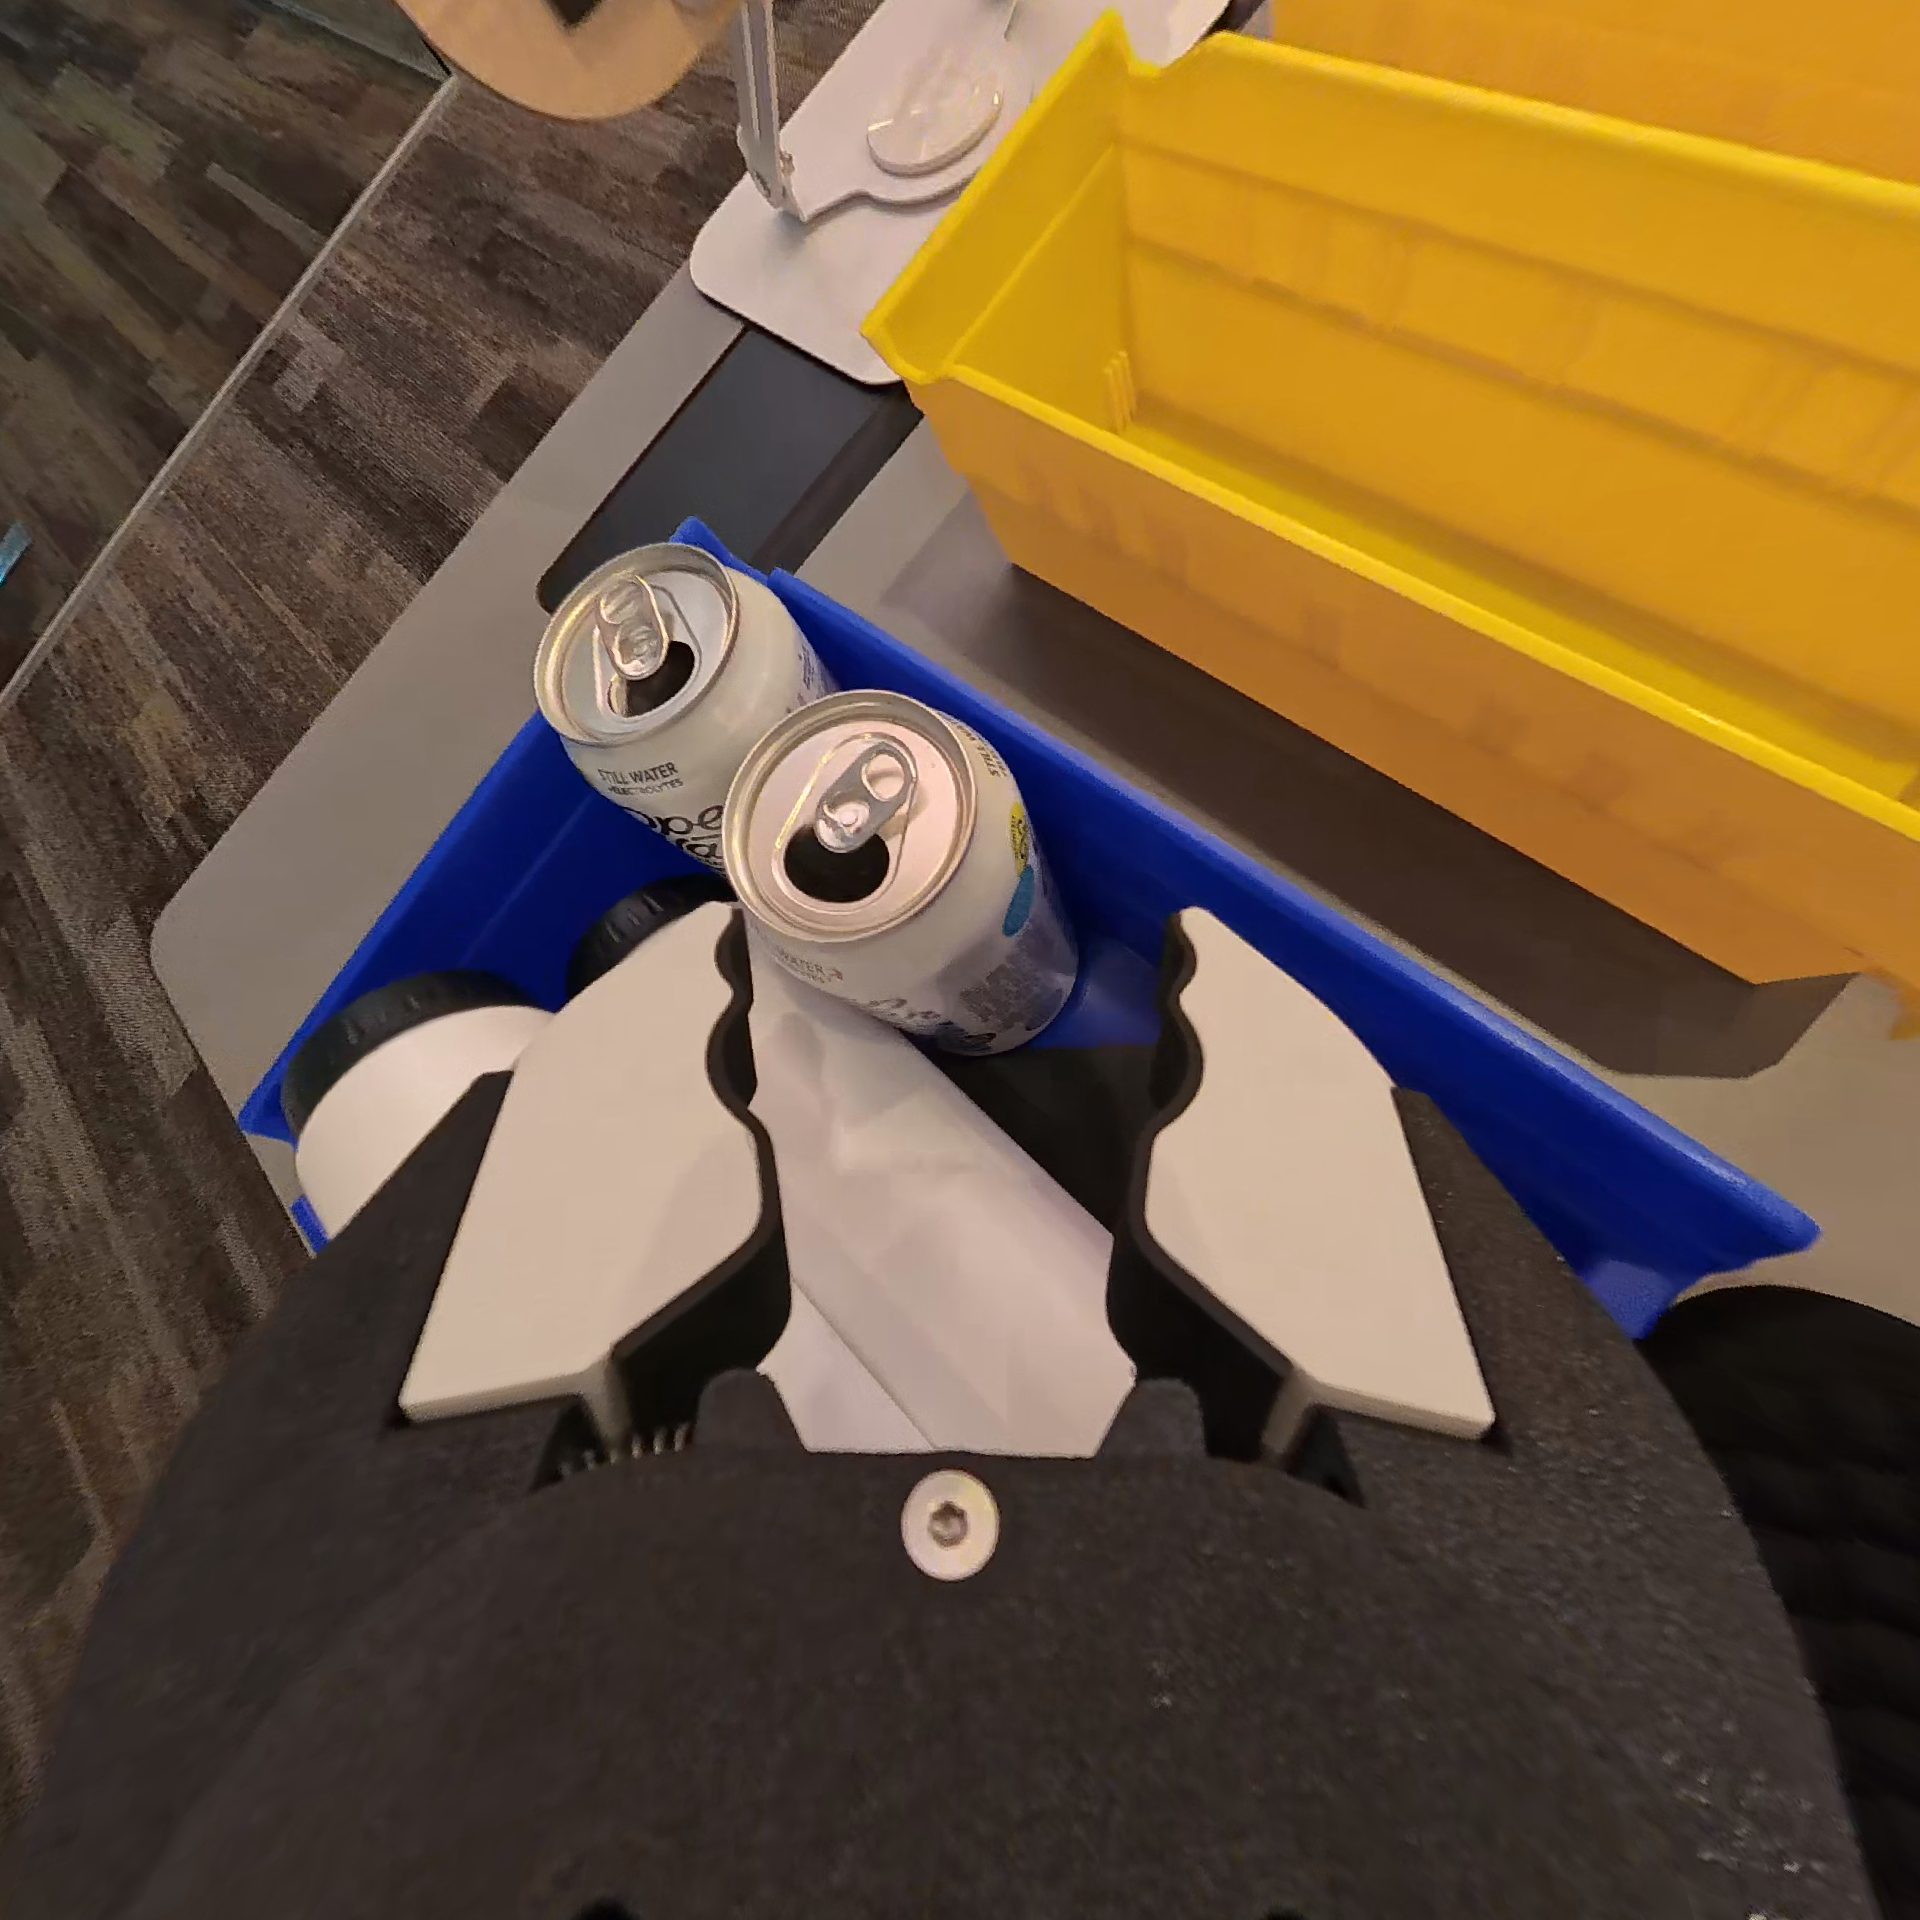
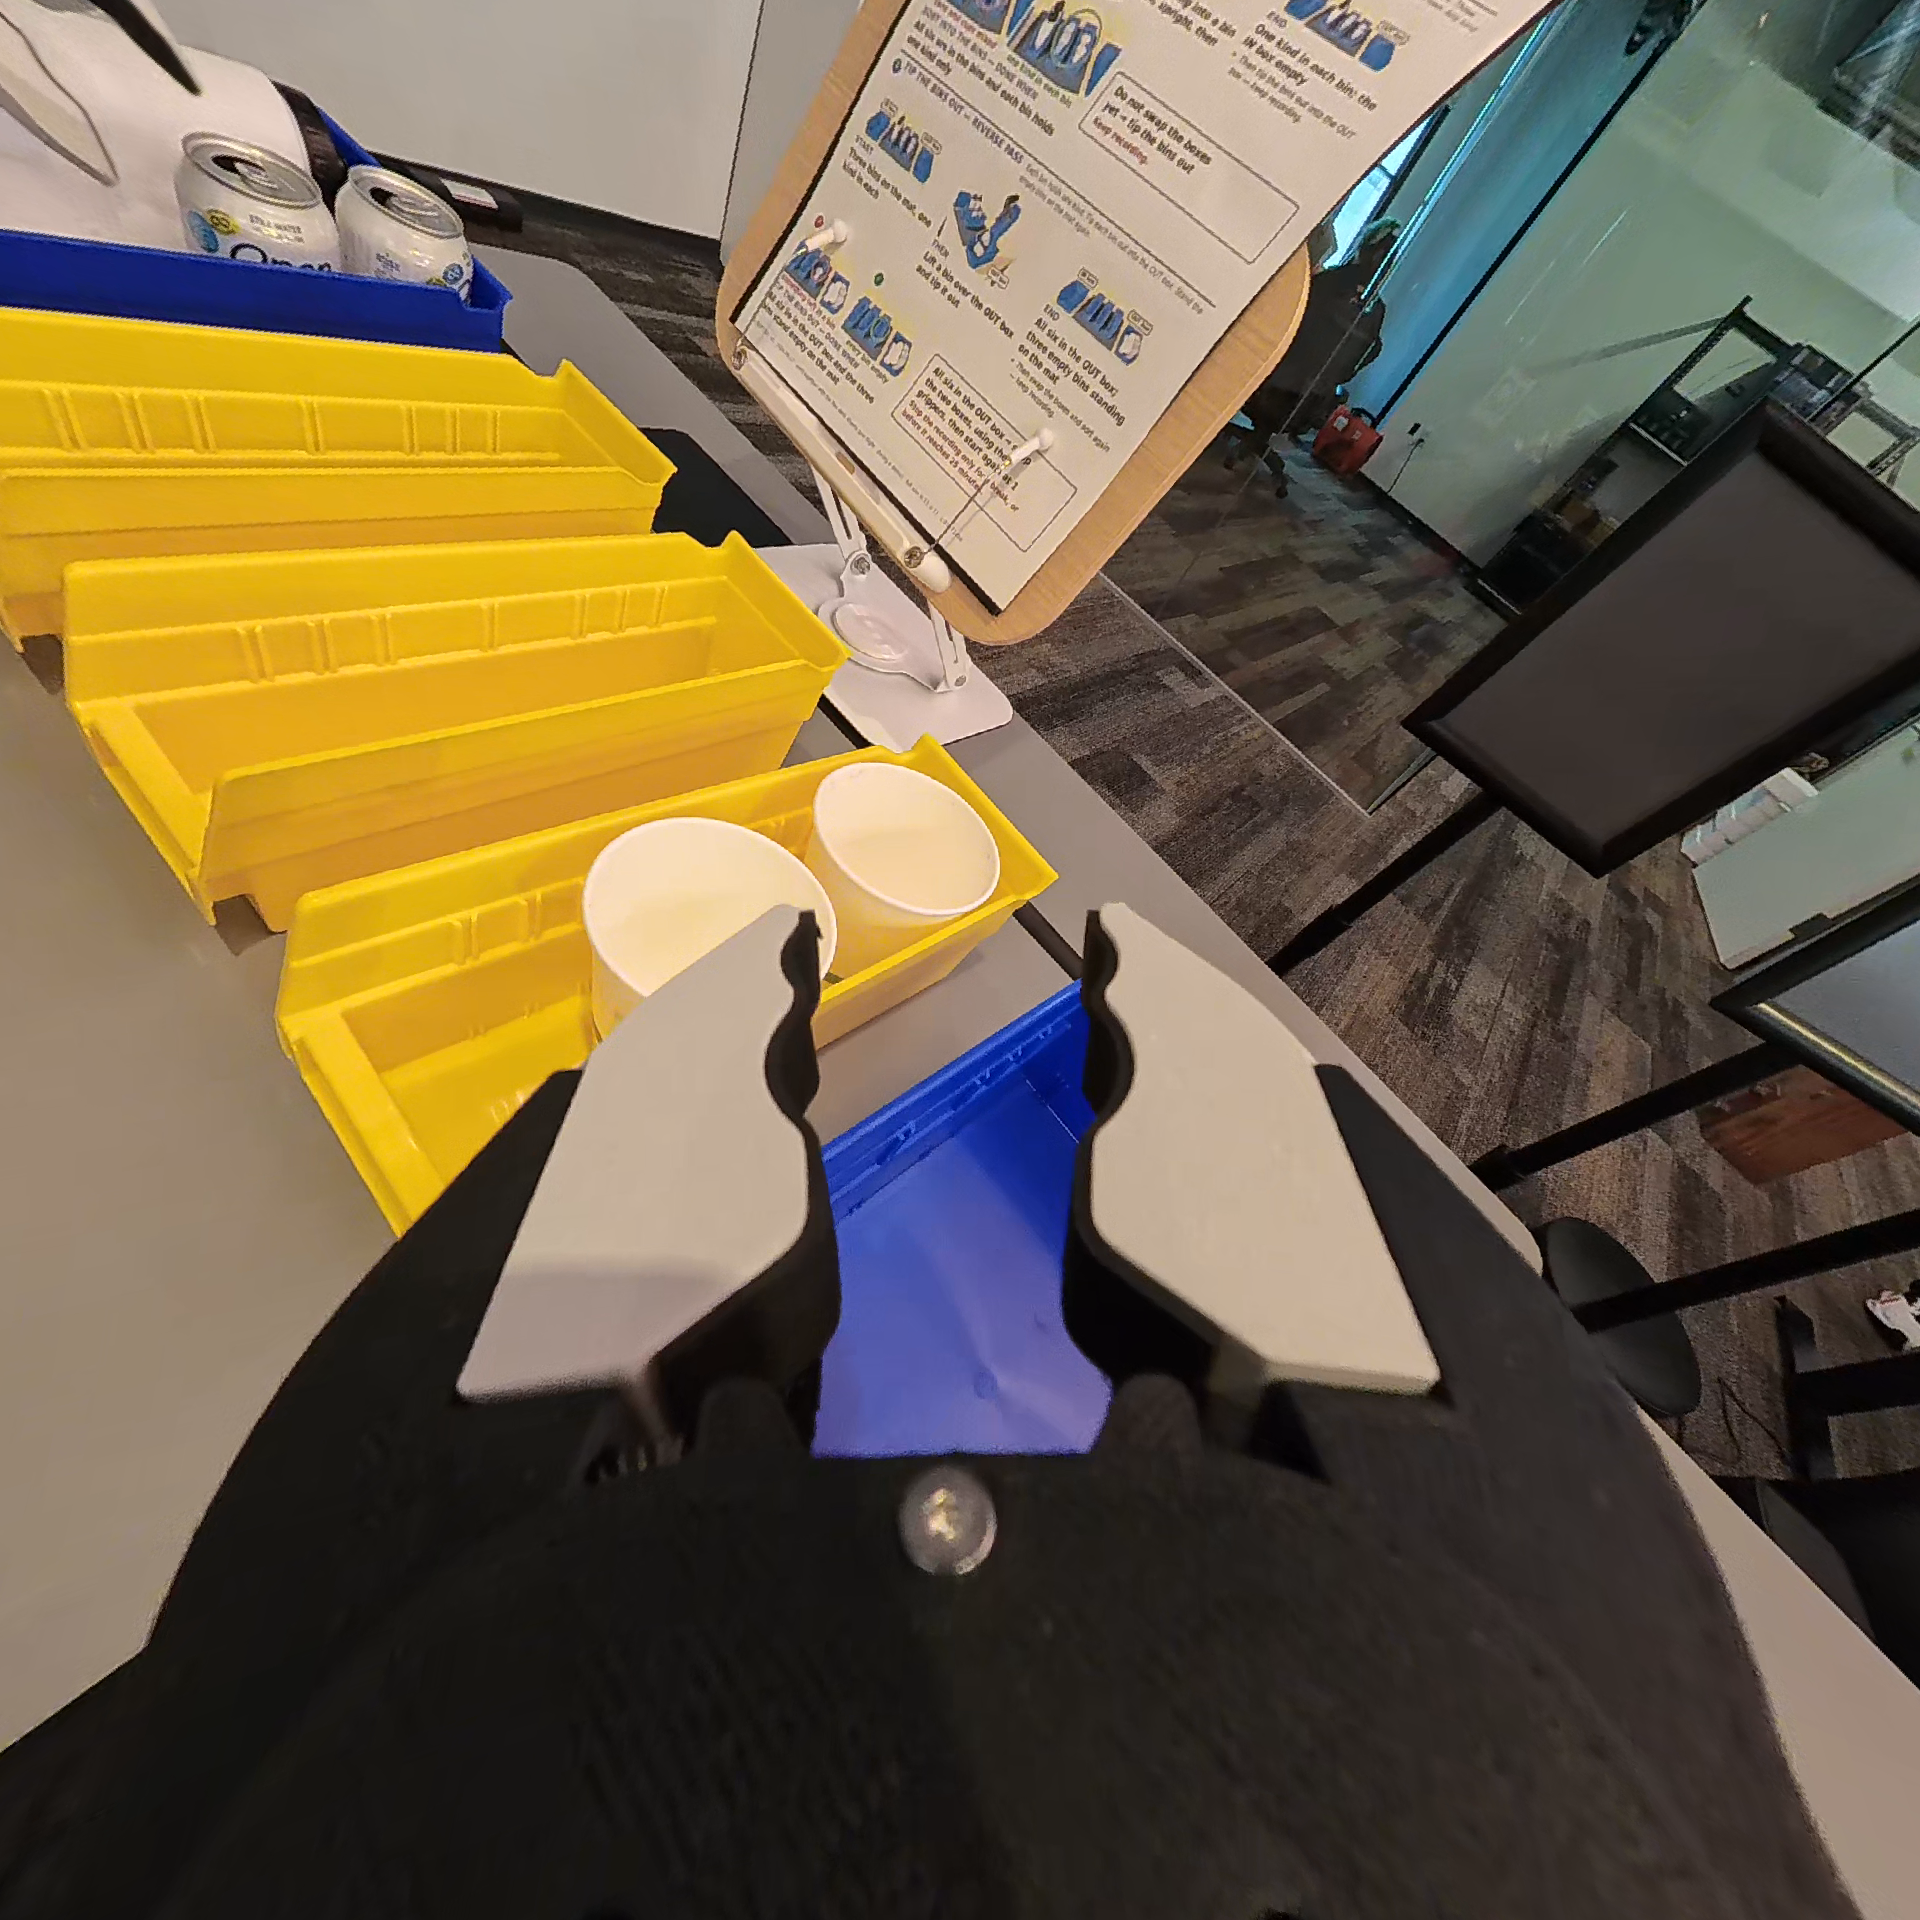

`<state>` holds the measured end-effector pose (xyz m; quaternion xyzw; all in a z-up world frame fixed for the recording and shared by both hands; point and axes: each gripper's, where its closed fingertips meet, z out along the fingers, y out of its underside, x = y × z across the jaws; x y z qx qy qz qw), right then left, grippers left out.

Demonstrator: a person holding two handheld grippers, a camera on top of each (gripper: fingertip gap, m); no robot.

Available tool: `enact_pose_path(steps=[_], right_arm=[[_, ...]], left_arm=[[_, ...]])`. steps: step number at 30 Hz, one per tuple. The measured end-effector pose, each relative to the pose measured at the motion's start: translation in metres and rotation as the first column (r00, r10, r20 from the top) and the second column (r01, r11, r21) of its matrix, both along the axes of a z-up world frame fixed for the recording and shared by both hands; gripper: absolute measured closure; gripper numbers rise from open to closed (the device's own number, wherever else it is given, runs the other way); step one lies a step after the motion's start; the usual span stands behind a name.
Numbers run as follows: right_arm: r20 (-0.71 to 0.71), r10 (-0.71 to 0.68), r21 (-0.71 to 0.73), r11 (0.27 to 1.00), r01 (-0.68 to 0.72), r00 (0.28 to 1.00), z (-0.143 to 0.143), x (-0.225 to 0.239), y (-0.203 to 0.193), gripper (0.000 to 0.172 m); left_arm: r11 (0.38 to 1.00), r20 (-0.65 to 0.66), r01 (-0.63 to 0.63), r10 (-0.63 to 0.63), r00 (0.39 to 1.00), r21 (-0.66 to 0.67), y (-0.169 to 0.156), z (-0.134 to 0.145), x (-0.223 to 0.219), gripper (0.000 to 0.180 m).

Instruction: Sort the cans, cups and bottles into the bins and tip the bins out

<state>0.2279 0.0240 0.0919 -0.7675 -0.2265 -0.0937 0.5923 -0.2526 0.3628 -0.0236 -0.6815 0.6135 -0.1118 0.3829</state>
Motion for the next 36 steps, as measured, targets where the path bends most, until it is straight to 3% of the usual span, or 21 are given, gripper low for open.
enact_pose_path(steps=[21, 36], right_arm=[[0.013, -0.030, -0.018, 0.999, 0.031, 0.999, -0.006, 0.016, -0.013, 0.122], [0.024, -0.033, -0.039, 0.999, 0.034, 0.999, -0.014, 0.015, -0.013, 0.122]], left_arm=[[0.990, -0.077, 0.008, -0.019, 0.997, -0.142, 0.026, -0.026, 0.012, 0.105], [0.988, -0.142, -0.062, 0.042, 0.989, -0.141, 0.035, -0.036, 0.009, 0.111]])
